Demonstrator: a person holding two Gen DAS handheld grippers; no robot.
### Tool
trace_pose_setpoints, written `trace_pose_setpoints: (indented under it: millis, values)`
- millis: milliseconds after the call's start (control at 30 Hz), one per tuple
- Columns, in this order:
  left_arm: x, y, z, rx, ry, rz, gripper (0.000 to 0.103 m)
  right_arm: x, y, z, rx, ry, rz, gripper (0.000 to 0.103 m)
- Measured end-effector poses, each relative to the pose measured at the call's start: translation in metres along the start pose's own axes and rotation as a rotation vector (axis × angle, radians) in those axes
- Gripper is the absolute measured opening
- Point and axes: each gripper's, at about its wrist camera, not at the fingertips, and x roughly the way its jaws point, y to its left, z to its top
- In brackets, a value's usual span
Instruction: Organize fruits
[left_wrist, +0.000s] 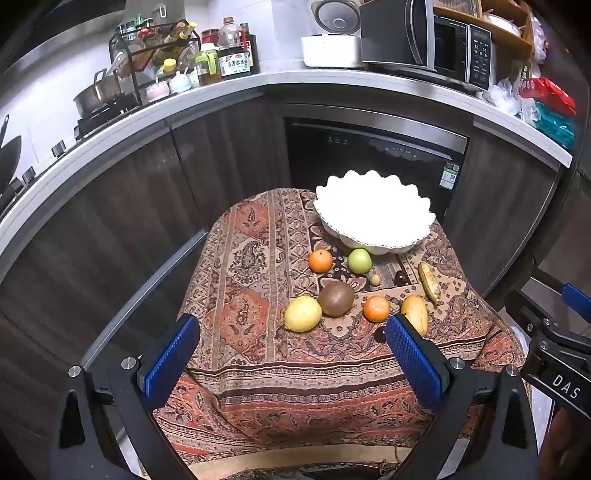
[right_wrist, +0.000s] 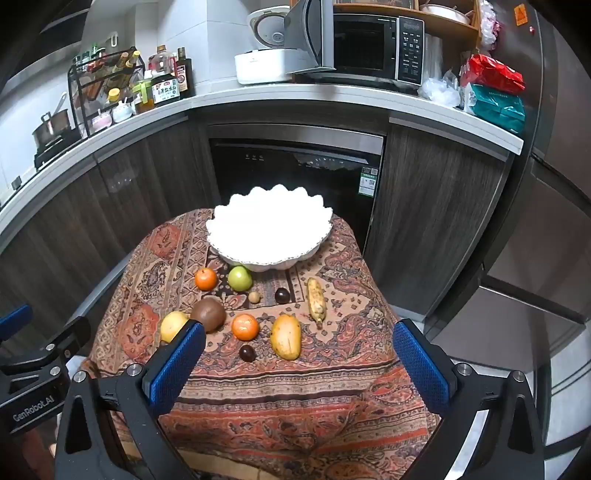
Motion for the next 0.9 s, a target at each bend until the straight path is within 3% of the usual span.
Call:
trace_pose_setpoints:
  millis: [900]
  values:
    - [0.0041,0.0005,-0.001,0.003,0.007,-0.002,0.103,0.0006,-0.0002,-0.0004,0.001,0.004,0.002,0.102]
